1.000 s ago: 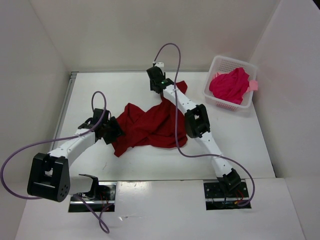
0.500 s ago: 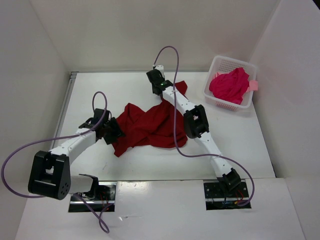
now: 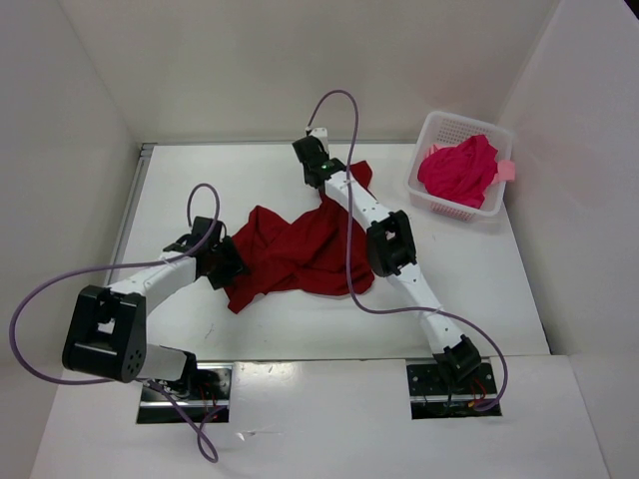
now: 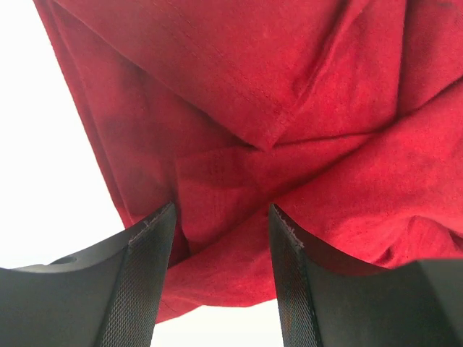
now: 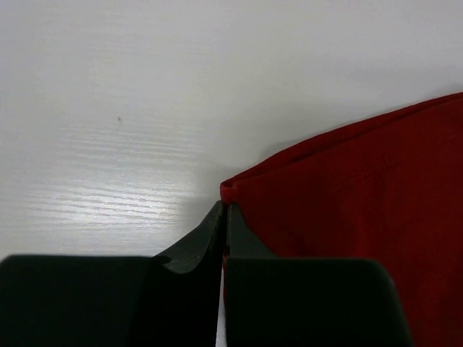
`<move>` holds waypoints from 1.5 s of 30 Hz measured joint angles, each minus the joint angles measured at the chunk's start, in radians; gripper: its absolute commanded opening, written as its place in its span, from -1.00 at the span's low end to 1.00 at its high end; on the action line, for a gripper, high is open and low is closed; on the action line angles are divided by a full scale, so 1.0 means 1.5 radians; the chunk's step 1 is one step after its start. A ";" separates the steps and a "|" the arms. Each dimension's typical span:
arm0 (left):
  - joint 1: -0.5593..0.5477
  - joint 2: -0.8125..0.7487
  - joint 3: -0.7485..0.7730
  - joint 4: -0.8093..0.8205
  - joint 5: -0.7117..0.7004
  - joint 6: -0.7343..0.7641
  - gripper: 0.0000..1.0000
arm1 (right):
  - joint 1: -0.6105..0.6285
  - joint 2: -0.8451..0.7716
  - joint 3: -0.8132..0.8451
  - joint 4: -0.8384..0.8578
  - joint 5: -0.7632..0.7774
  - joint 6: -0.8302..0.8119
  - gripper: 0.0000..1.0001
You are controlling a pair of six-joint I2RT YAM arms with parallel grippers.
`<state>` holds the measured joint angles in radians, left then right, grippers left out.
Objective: Fold and stack the t-shirts
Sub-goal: Flatten out the tshirt
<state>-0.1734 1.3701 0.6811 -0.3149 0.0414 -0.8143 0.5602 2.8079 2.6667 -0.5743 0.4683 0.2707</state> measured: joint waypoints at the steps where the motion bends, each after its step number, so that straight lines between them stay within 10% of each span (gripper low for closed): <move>1: 0.000 0.002 0.000 0.001 -0.003 0.001 0.24 | 0.000 0.000 0.006 -0.007 0.000 0.001 -0.99; 9: 0.038 -0.006 0.017 0.003 -0.032 0.017 0.14 | -0.001 -0.087 -0.008 -0.054 0.000 -0.002 -0.99; 22: 0.077 0.028 0.019 0.053 0.047 0.038 -0.12 | -0.014 -0.660 -0.563 0.054 -0.021 0.014 -0.99; 45: 0.054 0.047 0.005 0.049 0.020 0.052 -0.14 | -0.041 -0.772 -0.779 0.069 -0.028 0.036 -0.97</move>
<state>-0.0917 1.4406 0.6880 -0.2417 0.0711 -0.7361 0.4988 1.6501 1.4979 -0.4709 0.4259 0.3244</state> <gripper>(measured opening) 0.430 0.017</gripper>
